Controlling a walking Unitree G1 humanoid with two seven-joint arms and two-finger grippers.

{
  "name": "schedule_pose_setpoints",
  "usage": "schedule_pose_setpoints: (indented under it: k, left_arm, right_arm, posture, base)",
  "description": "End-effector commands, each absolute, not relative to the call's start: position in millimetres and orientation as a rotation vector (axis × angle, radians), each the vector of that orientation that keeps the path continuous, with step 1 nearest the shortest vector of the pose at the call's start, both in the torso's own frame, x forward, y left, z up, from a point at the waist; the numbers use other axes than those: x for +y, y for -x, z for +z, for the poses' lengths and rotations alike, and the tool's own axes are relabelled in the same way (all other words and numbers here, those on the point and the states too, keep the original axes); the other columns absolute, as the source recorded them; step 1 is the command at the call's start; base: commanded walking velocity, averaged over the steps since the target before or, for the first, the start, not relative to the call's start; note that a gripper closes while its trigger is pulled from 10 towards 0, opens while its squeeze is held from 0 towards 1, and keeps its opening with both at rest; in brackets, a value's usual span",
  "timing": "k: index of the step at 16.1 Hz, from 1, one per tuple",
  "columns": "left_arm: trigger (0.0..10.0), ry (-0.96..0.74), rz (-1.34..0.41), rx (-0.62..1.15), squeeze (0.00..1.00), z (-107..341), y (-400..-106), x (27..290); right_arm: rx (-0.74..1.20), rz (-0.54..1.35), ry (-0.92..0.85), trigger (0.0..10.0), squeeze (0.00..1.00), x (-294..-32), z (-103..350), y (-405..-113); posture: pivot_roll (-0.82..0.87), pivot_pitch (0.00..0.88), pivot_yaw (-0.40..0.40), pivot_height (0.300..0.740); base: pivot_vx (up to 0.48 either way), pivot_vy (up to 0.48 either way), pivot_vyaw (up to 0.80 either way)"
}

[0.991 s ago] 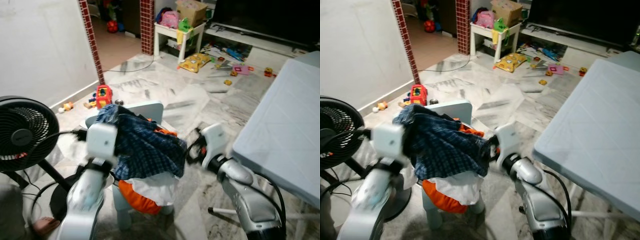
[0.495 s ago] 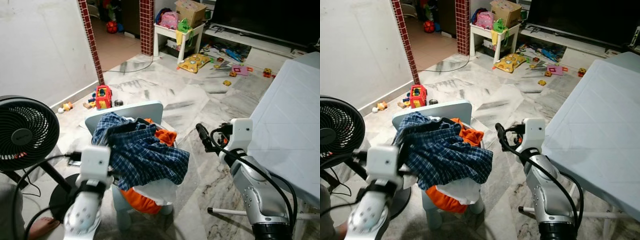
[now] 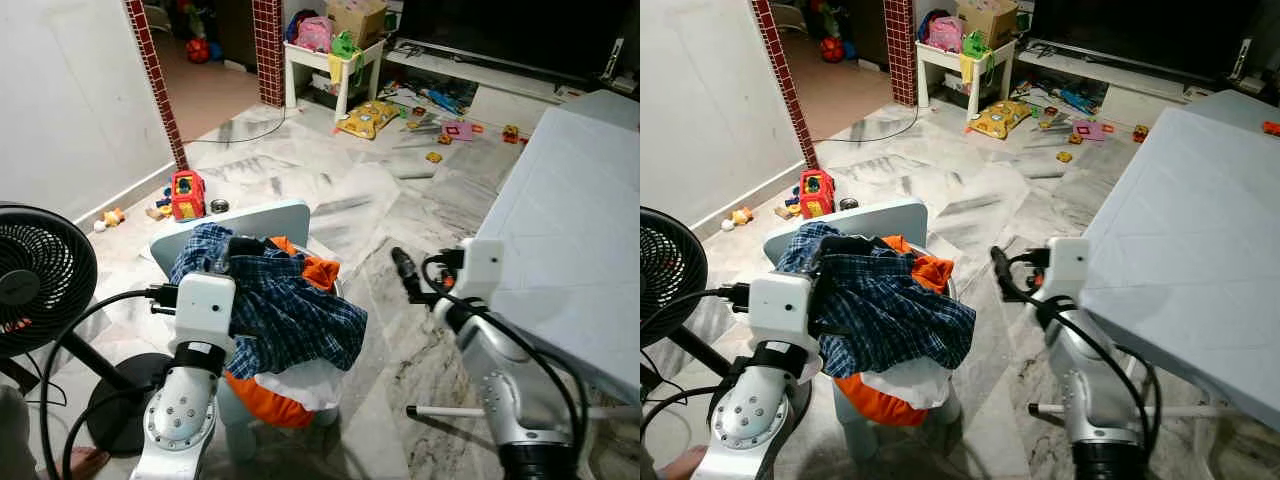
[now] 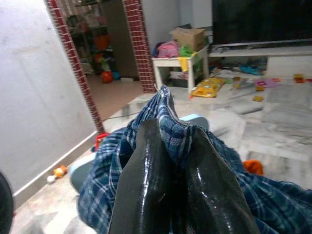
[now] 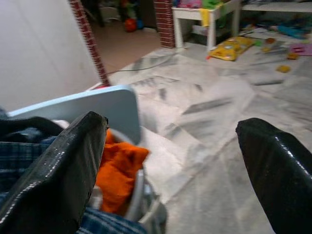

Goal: Hang hanger

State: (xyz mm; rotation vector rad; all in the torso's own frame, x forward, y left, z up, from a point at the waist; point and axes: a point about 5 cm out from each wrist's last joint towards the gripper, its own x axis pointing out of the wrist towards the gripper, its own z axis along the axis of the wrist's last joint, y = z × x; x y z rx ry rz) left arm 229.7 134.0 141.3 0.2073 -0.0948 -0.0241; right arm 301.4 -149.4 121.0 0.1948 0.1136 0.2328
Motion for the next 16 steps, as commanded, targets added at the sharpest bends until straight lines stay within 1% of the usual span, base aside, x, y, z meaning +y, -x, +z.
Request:
schedule_pose_setpoints:
  k: [1,4,6,8,10,16]
  left_arm:
    - [10.0,-0.22,-0.006,-0.085,0.0,140.3,-230.7,136.8]
    - [10.0,-0.226,-0.011,-0.095,0.0,142.6,-233.3,136.5]
    - [10.0,-0.229,-0.013,-0.1,0.0,144.8,-234.7,136.9]
    - [10.0,-0.232,-0.012,-0.1,0.0,144.5,-235.4,137.0]
    - [10.0,-0.231,-0.009,-0.098,0.0,143.7,-235.8,135.6]
    - [10.0,-0.219,0.001,-0.093,0.0,142.8,-237.2,133.0]
  right_arm:
    - [0.084,0.252,-0.192,10.0,0.0,-145.8,127.8,-300.7]
    - [0.066,0.238,-0.089,10.0,0.0,-142.9,129.2,-306.5]
    - [0.043,0.271,-0.126,10.0,0.0,-141.1,133.1,-306.2]
    - [-0.037,0.219,-0.092,10.0,0.0,-146.6,134.4,-304.2]
    - [-0.039,0.275,-0.142,10.0,0.0,-145.2,135.6,-300.2]
    - [-0.033,0.27,-0.201,10.0,0.0,-149.6,135.1,-303.1]
  posture:
    - [0.03,0.041,-0.044,0.74]
    - [0.03,0.056,-0.032,0.74]
    - [0.04,0.068,-0.024,0.74]
    - [0.04,0.084,-0.018,0.74]
    - [0.04,0.083,-0.025,0.74]
    - [0.02,0.076,-0.051,0.74]
  base:
    - [0.0,0.0,0.0]
    - [0.0,0.0,0.0]
    - [0.0,0.0,0.0]
    - [0.0,0.0,0.0]
    - [0.0,0.0,0.0]
    - [0.0,0.0,0.0]
